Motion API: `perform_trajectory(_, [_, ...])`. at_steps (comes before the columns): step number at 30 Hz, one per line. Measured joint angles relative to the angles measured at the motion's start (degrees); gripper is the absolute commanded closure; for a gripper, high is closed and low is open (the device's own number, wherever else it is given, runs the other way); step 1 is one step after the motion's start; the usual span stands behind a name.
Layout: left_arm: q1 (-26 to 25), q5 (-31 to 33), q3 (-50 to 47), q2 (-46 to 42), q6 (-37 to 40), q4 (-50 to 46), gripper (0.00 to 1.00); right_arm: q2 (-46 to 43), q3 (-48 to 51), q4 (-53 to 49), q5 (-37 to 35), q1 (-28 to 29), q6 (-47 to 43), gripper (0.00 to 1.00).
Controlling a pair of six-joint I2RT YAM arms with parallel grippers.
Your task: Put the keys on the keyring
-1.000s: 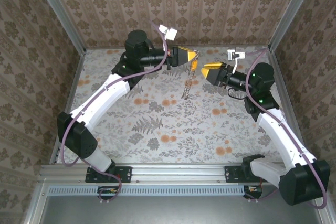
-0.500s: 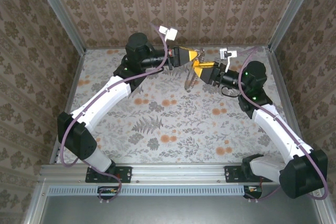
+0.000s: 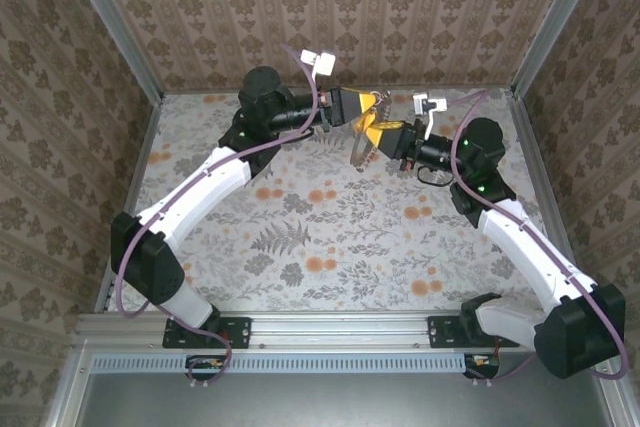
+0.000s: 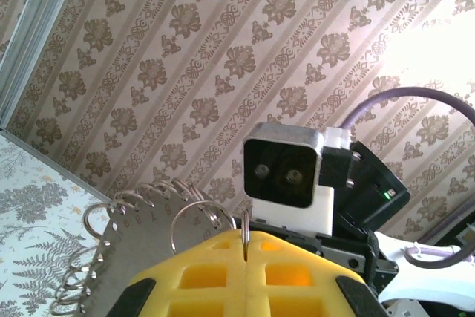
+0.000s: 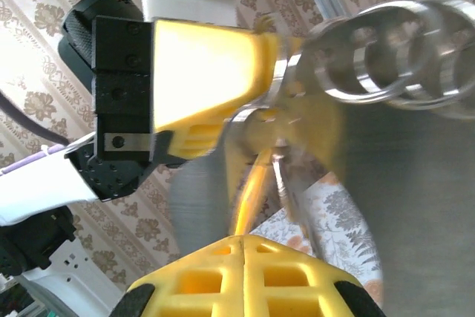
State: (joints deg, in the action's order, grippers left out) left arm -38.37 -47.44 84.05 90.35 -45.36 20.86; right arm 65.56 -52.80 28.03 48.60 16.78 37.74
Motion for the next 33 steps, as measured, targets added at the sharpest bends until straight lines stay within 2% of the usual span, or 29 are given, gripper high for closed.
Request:
perform_trajectory(3, [-0.24, 1.2, -1.42, 0.0, -1.64, 2.21, 1.0, 0.55, -0.22, 0.02, 0.0, 1.01, 0.0, 0.98])
perform_trajectory(7, [-0.24, 2.78, -2.86, -0.11, -2.67, 3.85, 1.0, -0.13, -0.31, -3.56, -0.5, 0.98, -1.4, 0.8])
perform_trajectory(11, [-0.24, 4.35, -4.17, -0.63, -3.17, 5.05, 1.0, -4.22, -0.26, -8.15, -1.55, -0.66, -3.06, 0.76])
perform_trajectory(17, [-0.24, 6.71, -6.38, -1.81, -5.09, 8.09, 1.0, -11.41, -0.44, -9.6, -6.12, -2.16, -1.31, 0.57])
perform_trajectory(23, [-0.24, 7.87, -8.37, -1.97, -6.97, 11.32, 1.0, -7.61, -0.79, -3.87, -11.41, -2.16, 7.65, 0.58])
perform_trajectory(28, [-0.24, 7.85, -9.2, -1.97, -7.43, 12.96, 1.0, -2.6, -1.64, 1.01, -12.41, -2.16, 14.82, 0.62])
perform_trajectory(33, [-0.24, 7.54, -9.25, -1.97, -7.78, 15.39, 1.0, -0.9, -3.56, 3.15, -12.46, -2.1, 18.05, 0.63])
